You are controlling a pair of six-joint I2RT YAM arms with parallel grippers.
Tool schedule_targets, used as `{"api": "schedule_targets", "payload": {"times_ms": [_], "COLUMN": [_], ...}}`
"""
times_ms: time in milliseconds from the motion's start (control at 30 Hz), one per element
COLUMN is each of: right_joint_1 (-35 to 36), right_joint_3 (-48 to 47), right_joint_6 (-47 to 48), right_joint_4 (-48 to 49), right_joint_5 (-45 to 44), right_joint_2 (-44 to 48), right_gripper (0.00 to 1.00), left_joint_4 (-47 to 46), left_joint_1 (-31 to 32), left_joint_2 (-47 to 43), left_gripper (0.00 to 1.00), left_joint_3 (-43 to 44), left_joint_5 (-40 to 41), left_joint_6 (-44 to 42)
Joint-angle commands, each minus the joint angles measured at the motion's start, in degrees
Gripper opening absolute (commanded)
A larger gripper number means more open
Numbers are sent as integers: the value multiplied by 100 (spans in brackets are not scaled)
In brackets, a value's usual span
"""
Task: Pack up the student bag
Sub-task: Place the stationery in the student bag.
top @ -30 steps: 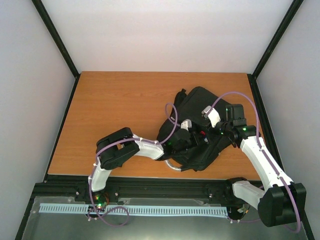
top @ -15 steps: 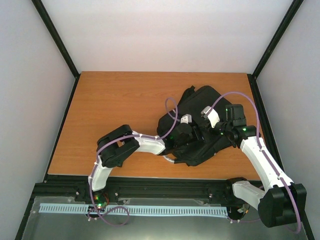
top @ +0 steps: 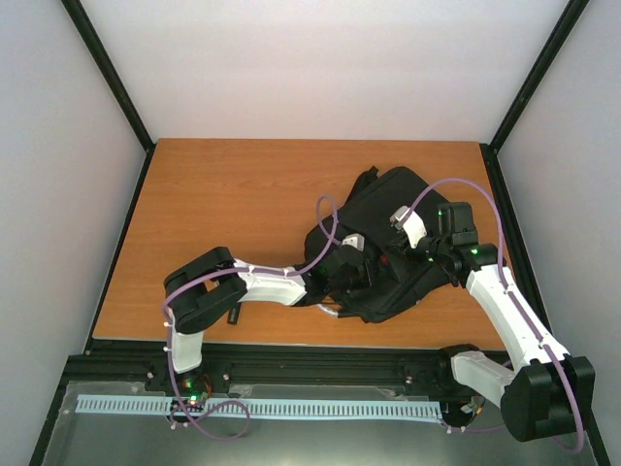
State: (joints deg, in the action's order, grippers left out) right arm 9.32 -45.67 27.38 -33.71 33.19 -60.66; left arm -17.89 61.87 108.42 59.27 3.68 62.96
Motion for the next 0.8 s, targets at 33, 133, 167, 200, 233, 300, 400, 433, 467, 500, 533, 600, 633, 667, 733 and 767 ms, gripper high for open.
{"api": "schedule_targets", "payload": {"times_ms": [33,133,167,200,233,300,400,433,467,500,533,600,633,667,733,767], "right_joint_1": [35,35,35,35,32,35,33,34,27,26,26,18,9,1,-8,-9], "right_joint_3": [-61,-48,-54,-56,-54,-57,-49,-48,-49,-48,-41,-41,-39,-43,-47,-56], "right_joint_6": [-9,-5,-12,-12,-18,-20,-28,-31,-37,-47,-56,-73,-83,-83,-76,-80], "right_joint_4": [29,28,18,19,23,23,25,35,40,48,68,88,88,89,88,96], "right_joint_5": [-30,-64,-73,-90,-86,-92,-109,-130,-166,-221,-288,-402,-440,-465,-478,-494], "right_joint_2": [28,4,-10,-23,-32,-39,-25,-18,-28,-25,-32,-52,-59,-59,-51,-44], "right_gripper": [7,10,11,11,12,12,12,13,14,16,18,25,27,29,32,34], "left_joint_4": [37,3,-1,-2,-2,-68,-196,-224,-240,-231,-206,-99,29,220,652,858], "left_joint_1": [36,36,36,32,16,-12,-42,-43,-47,-51,-52,-47,-51,-47,-44,-49], "left_joint_2": [348,566,653,736,820,960,1088,1124,1148,1172,1168,1099,1030,919,656,510], "left_gripper": [1,1,1,1,1,1,1,1,1,1,1,1,1,1,1,1], "left_joint_3": [239,482,568,670,770,946,1207,1295,1402,1490,1543,1529,1477,1402,1177,1056], "left_joint_5": [-229,-107,-34,53,112,198,272,252,209,114,41,-45,-45,-7,117,138], "left_joint_6": [-225,-250,-263,-248,-229,-204,-252,-302,-373,-478,-544,-604,-625,-642,-675,-741]}}
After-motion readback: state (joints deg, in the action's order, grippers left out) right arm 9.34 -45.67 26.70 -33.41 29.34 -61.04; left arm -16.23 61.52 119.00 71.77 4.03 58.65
